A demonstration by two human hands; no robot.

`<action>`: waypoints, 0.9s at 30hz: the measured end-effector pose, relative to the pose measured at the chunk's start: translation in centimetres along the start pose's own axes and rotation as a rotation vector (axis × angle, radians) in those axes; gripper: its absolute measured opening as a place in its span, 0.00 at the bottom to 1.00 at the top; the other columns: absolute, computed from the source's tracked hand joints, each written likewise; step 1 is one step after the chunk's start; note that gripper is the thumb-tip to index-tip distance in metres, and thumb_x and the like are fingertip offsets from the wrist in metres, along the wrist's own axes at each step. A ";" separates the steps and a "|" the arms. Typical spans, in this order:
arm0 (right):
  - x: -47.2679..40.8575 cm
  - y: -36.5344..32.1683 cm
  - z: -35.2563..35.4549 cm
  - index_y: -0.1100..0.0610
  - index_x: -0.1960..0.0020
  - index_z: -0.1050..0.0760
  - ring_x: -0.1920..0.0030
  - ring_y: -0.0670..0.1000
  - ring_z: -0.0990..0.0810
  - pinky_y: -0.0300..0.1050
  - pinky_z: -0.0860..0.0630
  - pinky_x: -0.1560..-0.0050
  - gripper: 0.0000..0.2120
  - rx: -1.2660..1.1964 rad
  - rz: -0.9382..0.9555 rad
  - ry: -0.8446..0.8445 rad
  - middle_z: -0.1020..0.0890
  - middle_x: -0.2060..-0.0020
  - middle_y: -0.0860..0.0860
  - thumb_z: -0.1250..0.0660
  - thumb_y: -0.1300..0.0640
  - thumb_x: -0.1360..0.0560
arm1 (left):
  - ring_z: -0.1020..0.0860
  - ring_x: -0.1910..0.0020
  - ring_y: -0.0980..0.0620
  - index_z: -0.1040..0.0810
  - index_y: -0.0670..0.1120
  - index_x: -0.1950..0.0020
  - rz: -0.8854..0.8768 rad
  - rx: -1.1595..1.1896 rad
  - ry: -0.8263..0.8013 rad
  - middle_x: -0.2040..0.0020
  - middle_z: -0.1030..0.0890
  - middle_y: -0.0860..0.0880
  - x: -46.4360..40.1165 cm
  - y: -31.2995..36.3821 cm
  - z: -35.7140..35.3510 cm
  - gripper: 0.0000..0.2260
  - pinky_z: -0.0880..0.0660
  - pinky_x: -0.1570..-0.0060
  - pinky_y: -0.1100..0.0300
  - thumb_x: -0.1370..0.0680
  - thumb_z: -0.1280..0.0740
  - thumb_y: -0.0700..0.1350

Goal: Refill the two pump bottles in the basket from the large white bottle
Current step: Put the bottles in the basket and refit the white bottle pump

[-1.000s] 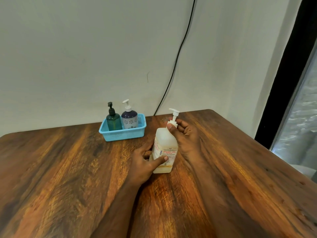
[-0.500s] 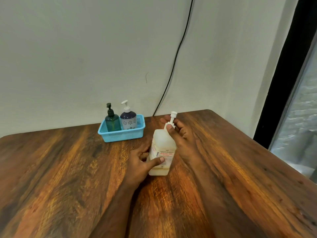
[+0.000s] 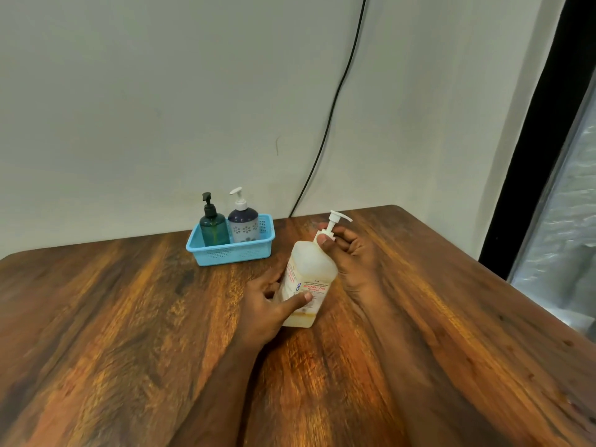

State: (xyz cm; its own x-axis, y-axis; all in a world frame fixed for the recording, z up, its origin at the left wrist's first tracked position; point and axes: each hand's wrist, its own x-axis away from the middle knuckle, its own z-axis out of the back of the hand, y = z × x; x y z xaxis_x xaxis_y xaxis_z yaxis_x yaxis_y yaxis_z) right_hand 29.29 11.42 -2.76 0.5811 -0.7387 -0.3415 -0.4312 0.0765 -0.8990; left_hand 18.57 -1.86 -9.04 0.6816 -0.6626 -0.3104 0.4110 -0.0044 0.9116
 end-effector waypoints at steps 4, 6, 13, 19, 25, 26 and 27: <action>0.0 0.7 -0.6 0.56 0.46 0.17 0.55 0.49 0.13 0.50 0.17 0.55 0.10 0.093 0.018 0.158 0.13 0.54 0.50 0.25 0.57 0.27 | 0.21 0.36 0.58 0.27 0.65 0.33 -0.072 -0.011 0.029 0.36 0.19 0.59 0.2 0.5 -0.6 0.32 0.22 0.38 0.46 0.35 0.21 0.62; 0.3 0.7 -0.9 0.57 0.45 0.17 0.55 0.48 0.13 0.51 0.16 0.54 0.12 0.112 0.036 0.215 0.13 0.54 0.49 0.24 0.56 0.27 | 0.22 0.36 0.58 0.27 0.62 0.30 -0.085 0.001 0.019 0.34 0.20 0.59 0.1 0.4 -0.7 0.34 0.22 0.37 0.45 0.34 0.22 0.61; 0.6 1.5 -1.1 0.47 0.36 0.25 0.43 0.47 0.18 0.49 0.18 0.45 0.25 0.101 0.068 0.028 0.17 0.41 0.48 0.22 0.58 0.30 | 0.17 0.40 0.50 0.24 0.50 0.29 0.025 0.241 -0.037 0.39 0.16 0.50 0.2 -0.5 -0.3 0.26 0.19 0.46 0.54 0.27 0.26 0.51; 1.0 1.7 0.6 0.40 0.36 0.31 0.42 0.49 0.19 0.44 0.19 0.51 0.32 0.130 -0.187 -0.306 0.19 0.41 0.47 0.21 0.60 0.32 | 0.18 0.41 0.39 0.20 0.41 0.36 0.131 0.429 -0.033 0.41 0.16 0.40 0.0 -0.8 0.1 0.23 0.24 0.39 0.39 0.26 0.28 0.54; 1.2 1.7 2.4 0.45 0.31 0.29 0.39 0.49 0.20 0.50 0.18 0.47 0.34 0.173 -0.346 -0.482 0.19 0.39 0.46 0.21 0.59 0.33 | 0.19 0.38 0.42 0.21 0.42 0.35 0.166 0.507 -0.052 0.38 0.17 0.42 -0.1 -0.7 0.4 0.20 0.26 0.36 0.39 0.21 0.34 0.53; 1.2 1.7 2.5 0.45 0.30 0.29 0.37 0.49 0.21 0.51 0.18 0.46 0.34 0.173 -0.351 -0.502 0.19 0.38 0.46 0.21 0.61 0.32 | 0.19 0.38 0.43 0.21 0.43 0.35 0.166 0.490 -0.048 0.38 0.17 0.44 -0.1 -0.6 0.4 0.18 0.25 0.36 0.40 0.20 0.37 0.51; 1.2 1.8 2.5 0.45 0.30 0.29 0.36 0.49 0.21 0.51 0.18 0.46 0.35 0.176 -0.355 -0.500 0.20 0.37 0.46 0.21 0.62 0.32 | 0.19 0.38 0.45 0.21 0.44 0.35 0.164 0.464 -0.040 0.39 0.16 0.45 -0.1 -0.6 0.4 0.17 0.25 0.36 0.42 0.19 0.39 0.49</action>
State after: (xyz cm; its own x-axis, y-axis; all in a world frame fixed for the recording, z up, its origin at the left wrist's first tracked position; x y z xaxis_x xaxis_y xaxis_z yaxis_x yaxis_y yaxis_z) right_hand 30.96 12.35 -5.51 0.9381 -0.3408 -0.0627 -0.0579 0.0242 -0.9980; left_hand 18.05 -2.06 -9.49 0.6875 -0.7104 -0.1502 -0.0191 -0.2245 0.9743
